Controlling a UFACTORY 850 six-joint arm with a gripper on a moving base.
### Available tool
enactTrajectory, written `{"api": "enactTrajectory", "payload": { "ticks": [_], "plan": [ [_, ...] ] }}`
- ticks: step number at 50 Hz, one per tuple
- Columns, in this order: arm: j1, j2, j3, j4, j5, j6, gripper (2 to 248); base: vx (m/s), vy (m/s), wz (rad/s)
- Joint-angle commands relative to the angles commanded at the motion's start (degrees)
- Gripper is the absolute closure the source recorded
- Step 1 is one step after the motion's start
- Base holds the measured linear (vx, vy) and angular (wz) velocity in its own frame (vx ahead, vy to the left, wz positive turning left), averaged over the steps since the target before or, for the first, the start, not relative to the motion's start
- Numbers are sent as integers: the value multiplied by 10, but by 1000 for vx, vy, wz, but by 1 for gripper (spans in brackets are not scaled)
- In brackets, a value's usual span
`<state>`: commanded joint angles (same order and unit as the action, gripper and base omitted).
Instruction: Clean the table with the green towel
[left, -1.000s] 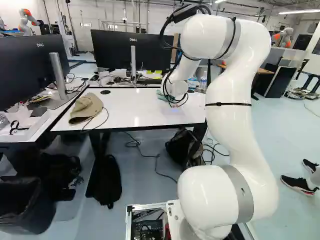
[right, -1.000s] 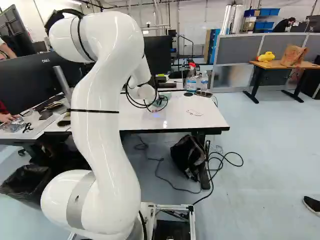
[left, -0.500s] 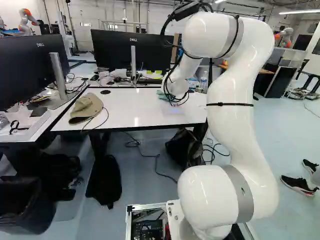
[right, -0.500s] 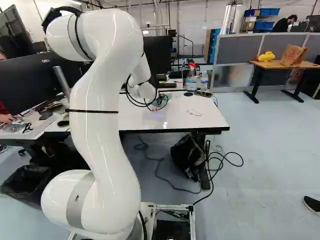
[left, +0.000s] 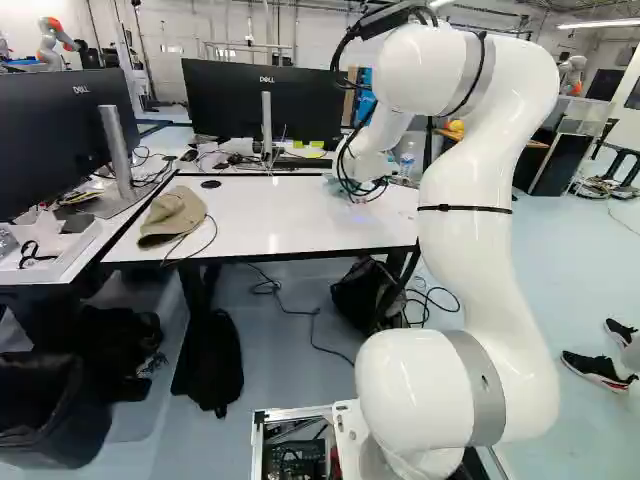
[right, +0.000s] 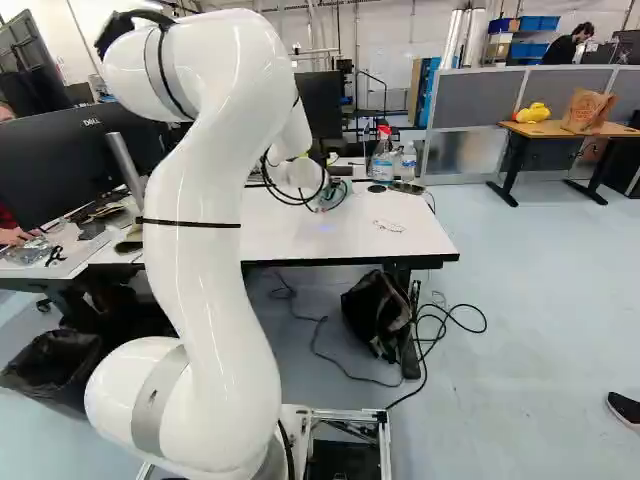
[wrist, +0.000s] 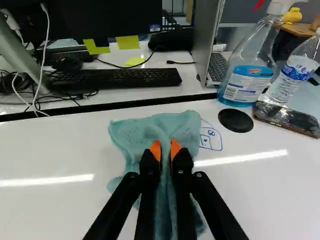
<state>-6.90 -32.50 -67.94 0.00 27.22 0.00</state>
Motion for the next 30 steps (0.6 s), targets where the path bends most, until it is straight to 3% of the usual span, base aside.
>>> {"api": "enactTrajectory", "payload": {
  "ticks": [30],
  "plan": [
    [-39,-34,-56,0,0,0,208,0,0,0]
  ]
}}
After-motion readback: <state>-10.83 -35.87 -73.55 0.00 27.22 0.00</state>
